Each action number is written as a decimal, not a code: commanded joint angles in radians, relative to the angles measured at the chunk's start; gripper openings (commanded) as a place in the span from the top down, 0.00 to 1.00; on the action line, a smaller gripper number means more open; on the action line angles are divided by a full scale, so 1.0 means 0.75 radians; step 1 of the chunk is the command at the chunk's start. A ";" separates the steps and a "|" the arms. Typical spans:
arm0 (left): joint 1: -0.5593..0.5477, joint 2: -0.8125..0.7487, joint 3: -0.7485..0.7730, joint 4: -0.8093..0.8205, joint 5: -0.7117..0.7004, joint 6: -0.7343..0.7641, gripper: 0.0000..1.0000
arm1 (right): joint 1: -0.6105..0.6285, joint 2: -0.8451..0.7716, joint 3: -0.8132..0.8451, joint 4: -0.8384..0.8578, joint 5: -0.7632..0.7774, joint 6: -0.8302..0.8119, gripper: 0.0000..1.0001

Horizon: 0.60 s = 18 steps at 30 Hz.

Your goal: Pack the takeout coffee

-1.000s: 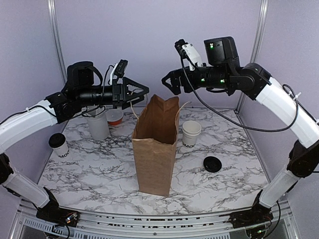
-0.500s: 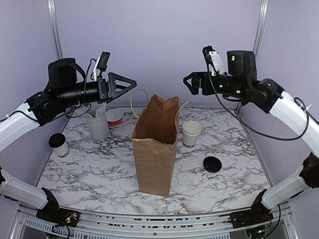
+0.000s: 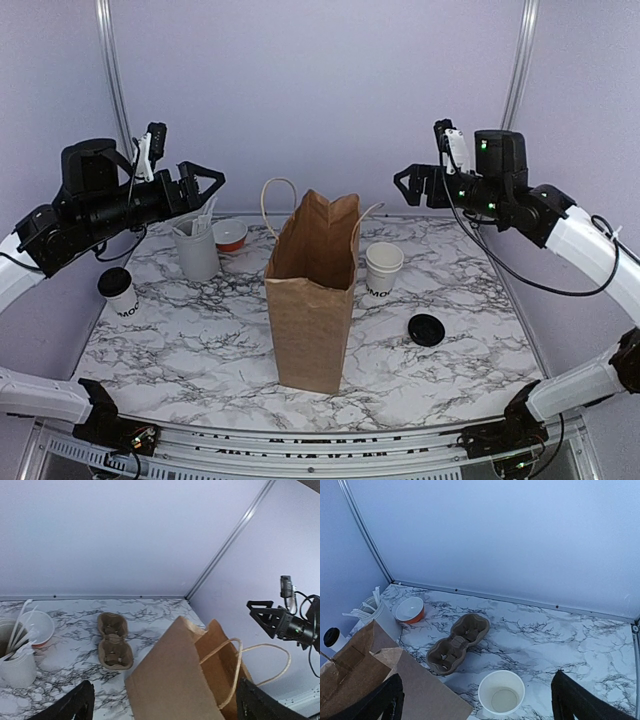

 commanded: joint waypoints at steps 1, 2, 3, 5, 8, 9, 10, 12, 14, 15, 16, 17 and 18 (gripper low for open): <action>0.008 -0.070 -0.058 -0.173 -0.341 -0.015 0.01 | -0.018 -0.047 -0.045 0.081 -0.031 0.017 0.00; 0.010 -0.082 -0.064 -0.203 -0.406 -0.028 0.01 | -0.019 -0.054 -0.061 0.091 -0.024 0.018 0.00; 0.015 -0.091 -0.070 -0.240 -0.466 -0.046 0.01 | -0.021 -0.060 -0.082 0.102 -0.021 0.019 0.00; 0.029 -0.098 -0.074 -0.321 -0.590 -0.088 0.01 | -0.022 -0.069 -0.120 0.116 -0.022 0.017 0.00; 0.079 -0.087 -0.069 -0.459 -0.712 -0.159 0.01 | -0.024 -0.068 -0.148 0.122 -0.030 0.014 0.00; 0.099 -0.081 -0.068 -0.500 -0.739 -0.178 0.01 | -0.027 -0.068 -0.156 0.122 -0.037 0.013 0.00; 0.123 -0.071 -0.069 -0.532 -0.757 -0.194 0.01 | -0.028 -0.067 -0.162 0.124 -0.045 0.011 0.00; 0.175 -0.055 -0.072 -0.590 -0.769 -0.219 0.01 | -0.027 -0.065 -0.174 0.124 -0.062 0.007 0.00; 0.222 -0.033 -0.082 -0.632 -0.780 -0.222 0.01 | -0.027 -0.064 -0.186 0.126 -0.072 0.006 0.00; 0.247 -0.020 -0.087 -0.654 -0.792 -0.218 0.01 | -0.027 -0.066 -0.195 0.129 -0.078 0.007 0.00; 0.273 -0.012 -0.094 -0.667 -0.798 -0.216 0.01 | -0.027 -0.068 -0.208 0.136 -0.086 0.009 0.00; 0.301 -0.007 -0.107 -0.670 -0.792 -0.207 0.01 | -0.026 -0.072 -0.221 0.146 -0.089 0.010 0.00; 0.336 0.001 -0.118 -0.670 -0.781 -0.197 0.01 | -0.027 -0.074 -0.234 0.156 -0.091 0.012 0.00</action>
